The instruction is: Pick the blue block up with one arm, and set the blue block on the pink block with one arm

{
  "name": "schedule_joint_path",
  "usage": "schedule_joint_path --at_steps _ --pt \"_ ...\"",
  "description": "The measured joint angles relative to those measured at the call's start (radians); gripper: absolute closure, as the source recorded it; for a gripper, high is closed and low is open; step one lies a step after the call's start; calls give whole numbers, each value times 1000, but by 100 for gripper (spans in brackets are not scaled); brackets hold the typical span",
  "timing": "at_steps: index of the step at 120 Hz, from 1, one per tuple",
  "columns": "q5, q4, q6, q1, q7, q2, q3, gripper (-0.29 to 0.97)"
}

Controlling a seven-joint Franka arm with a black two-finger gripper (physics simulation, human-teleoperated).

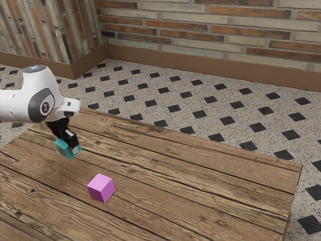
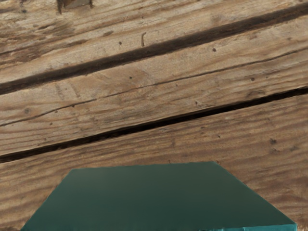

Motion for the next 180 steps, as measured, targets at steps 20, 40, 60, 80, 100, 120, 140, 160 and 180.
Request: schedule_joint_path --at_steps 20,40,60,80,100,120,140,160,180 --pt "-38 1 -54 -14 -59 -21 -90 32" --pt "-44 -2 -84 -54 -143 -35 -138 34" --pt "-39 2 -118 -120 -250 -26 -141 35" --pt "-35 4 -145 -121 -351 -24 -137 36" --pt "-33 4 -157 -55 -427 -29 -135 36" --pt "-30 -20 -161 10 -485 -65 -129 36" --pt "23 -68 -142 37 -531 -76 -137 36" --pt "71 -72 -123 -55 -565 -73 -138 36" --pt "85 -72 -115 -159 -591 -74 -139 36"
